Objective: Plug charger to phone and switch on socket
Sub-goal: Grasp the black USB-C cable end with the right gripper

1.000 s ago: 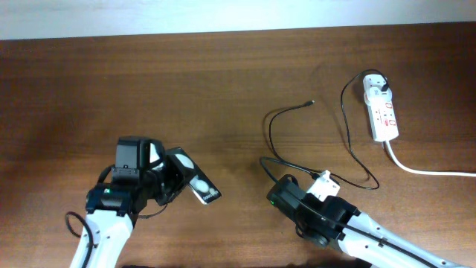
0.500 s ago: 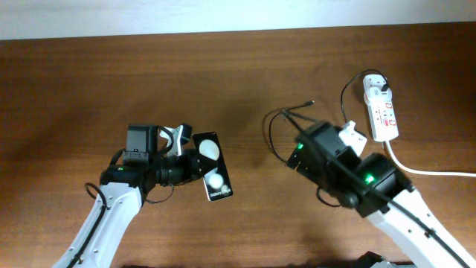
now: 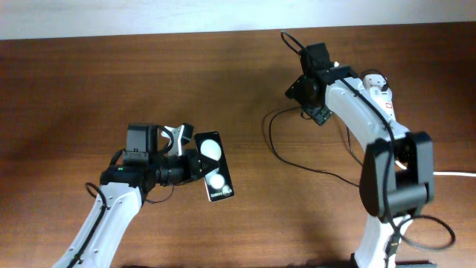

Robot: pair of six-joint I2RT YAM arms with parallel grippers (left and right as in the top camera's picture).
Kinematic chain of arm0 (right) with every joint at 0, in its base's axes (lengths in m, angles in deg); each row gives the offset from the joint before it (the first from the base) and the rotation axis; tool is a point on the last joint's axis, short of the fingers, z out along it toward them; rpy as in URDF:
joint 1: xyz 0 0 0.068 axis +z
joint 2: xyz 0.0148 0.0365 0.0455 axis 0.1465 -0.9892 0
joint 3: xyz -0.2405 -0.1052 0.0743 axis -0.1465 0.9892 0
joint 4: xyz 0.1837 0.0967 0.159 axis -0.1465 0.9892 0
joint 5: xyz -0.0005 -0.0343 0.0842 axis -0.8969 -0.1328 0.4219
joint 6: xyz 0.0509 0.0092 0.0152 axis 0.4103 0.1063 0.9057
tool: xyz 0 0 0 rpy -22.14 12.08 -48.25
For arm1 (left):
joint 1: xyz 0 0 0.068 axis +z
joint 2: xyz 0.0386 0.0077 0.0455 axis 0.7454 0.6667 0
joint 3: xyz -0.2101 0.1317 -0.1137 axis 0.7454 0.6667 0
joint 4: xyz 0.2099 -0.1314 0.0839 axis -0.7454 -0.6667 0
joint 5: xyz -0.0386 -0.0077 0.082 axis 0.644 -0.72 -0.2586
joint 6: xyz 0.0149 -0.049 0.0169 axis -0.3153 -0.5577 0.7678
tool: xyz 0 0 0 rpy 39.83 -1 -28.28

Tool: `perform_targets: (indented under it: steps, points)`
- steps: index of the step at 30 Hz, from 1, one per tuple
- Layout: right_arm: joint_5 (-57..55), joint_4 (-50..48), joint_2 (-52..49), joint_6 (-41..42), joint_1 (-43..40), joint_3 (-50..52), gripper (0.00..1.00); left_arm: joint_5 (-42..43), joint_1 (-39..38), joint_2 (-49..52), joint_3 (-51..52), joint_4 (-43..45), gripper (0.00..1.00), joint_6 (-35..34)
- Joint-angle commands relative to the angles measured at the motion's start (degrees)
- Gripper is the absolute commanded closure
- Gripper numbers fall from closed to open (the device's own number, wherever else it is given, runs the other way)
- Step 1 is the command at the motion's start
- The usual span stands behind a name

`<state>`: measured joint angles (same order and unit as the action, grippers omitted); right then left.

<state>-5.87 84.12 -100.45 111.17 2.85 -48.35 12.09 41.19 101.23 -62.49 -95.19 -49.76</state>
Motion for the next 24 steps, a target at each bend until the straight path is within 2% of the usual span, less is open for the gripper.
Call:
perform_targets:
  steps: [1,6,7,10,11,13,17,18,19,20,21,22,24]
  points:
    - [7.69,-5.81,-5.11,-0.52,-0.52,-0.70,0.18,1.73,0.13,-0.07,-1.25,0.37,1.00,1.16]
    - [7.54,-7.58,-9.38,0.09,-0.37,-0.68,0.35,0.02,0.13,-0.07,-1.25,0.59,1.00,1.14]
    - [7.10,-7.56,-9.70,0.07,-0.37,-0.66,0.43,-0.50,0.13,-0.07,-1.25,0.85,1.00,1.14]
    - [7.45,-6.64,-9.81,-1.84,-0.37,-0.66,0.84,-1.03,0.13,-0.09,-1.25,0.98,1.00,1.11]
    - [8.09,-6.19,-9.81,-5.18,-0.31,-0.66,0.92,-1.03,0.13,-0.09,-1.25,0.98,1.00,1.11]
    - [9.62,-2.91,-9.81,-12.72,0.22,-0.66,0.96,-1.03,0.13,-0.09,-1.25,0.98,1.00,1.09]
    - [9.01,8.39,-9.81,-30.01,2.80,0.22,0.95,-1.05,0.13,-0.07,-1.25,1.51,1.00,1.11]
    - [5.31,9.68,-9.81,-30.58,3.54,0.70,0.85,-1.05,0.13,-0.07,-1.25,1.81,1.00,1.11]
    - [2.32,9.84,-9.81,-30.58,3.80,0.70,0.70,-1.03,0.13,-0.07,-1.25,1.84,1.00,1.09]
    - [-0.17,9.46,-9.81,-30.56,3.76,0.70,0.47,-1.01,0.13,-0.07,-1.25,1.81,1.00,1.09]
    - [-0.46,8.76,-9.81,-30.58,3.65,0.70,0.37,-1.03,0.13,-0.09,-1.25,1.81,1.00,0.90]
    - [-0.44,8.00,-9.84,-30.56,3.65,0.70,0.34,-1.03,0.13,-0.07,-1.25,1.81,1.00,0.44]
    - [-0.42,7.04,-9.92,-28.98,3.72,0.70,0.33,-1.01,0.13,-0.09,-1.25,1.81,1.00,0.44]
